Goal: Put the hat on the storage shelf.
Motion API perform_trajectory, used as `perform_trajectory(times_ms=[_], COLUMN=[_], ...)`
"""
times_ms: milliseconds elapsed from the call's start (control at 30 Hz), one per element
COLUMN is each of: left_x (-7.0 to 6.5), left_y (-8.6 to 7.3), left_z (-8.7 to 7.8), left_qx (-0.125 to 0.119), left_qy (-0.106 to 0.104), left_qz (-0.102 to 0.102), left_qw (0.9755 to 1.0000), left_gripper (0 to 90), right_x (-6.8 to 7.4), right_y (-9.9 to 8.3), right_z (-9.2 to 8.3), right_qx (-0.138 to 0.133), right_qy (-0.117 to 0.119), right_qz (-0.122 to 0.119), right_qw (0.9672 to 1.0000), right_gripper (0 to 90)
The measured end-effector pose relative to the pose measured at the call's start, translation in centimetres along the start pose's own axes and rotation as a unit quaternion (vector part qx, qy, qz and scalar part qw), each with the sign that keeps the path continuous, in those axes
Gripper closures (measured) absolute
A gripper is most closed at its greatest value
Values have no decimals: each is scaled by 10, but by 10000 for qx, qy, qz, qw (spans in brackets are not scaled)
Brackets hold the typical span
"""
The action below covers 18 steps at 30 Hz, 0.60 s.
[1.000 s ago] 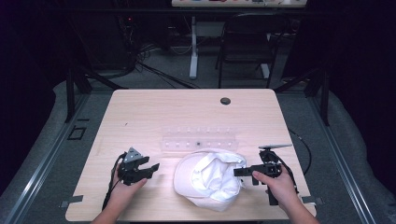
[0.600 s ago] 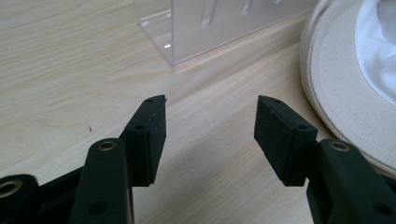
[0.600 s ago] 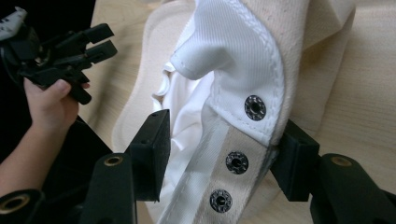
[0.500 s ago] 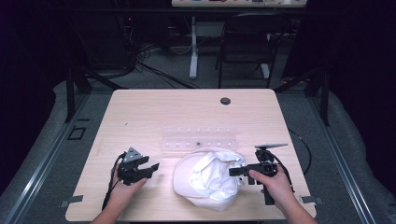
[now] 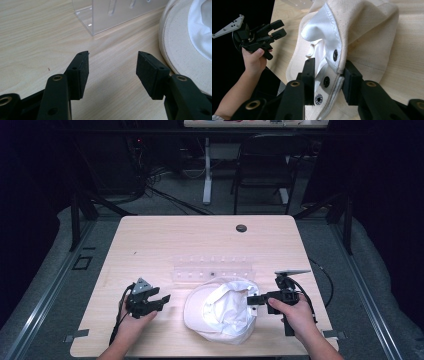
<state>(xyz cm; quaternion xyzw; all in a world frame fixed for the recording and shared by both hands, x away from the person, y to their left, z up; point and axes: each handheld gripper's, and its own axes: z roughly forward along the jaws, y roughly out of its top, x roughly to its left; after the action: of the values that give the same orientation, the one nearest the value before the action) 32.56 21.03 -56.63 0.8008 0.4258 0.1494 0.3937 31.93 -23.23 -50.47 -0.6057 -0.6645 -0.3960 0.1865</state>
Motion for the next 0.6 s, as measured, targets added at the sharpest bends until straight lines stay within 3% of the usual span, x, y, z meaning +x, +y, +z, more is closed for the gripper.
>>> perform_trajectory(times_ms=[233, 600], left_x=[0, 0], left_y=[0, 0], left_z=[0, 0], left_qx=[-12, 13], left_qy=[5, -2], left_qz=[-1, 11], left_qw=[10000, 10000], left_gripper=[443, 443], right_x=[2, 16], right_y=[3, 10], right_z=[-3, -10], right_qx=[88, 195], right_qy=[-164, -623], right_qz=[-91, -196], right_qw=[9998, 9977], right_gripper=[789, 801])
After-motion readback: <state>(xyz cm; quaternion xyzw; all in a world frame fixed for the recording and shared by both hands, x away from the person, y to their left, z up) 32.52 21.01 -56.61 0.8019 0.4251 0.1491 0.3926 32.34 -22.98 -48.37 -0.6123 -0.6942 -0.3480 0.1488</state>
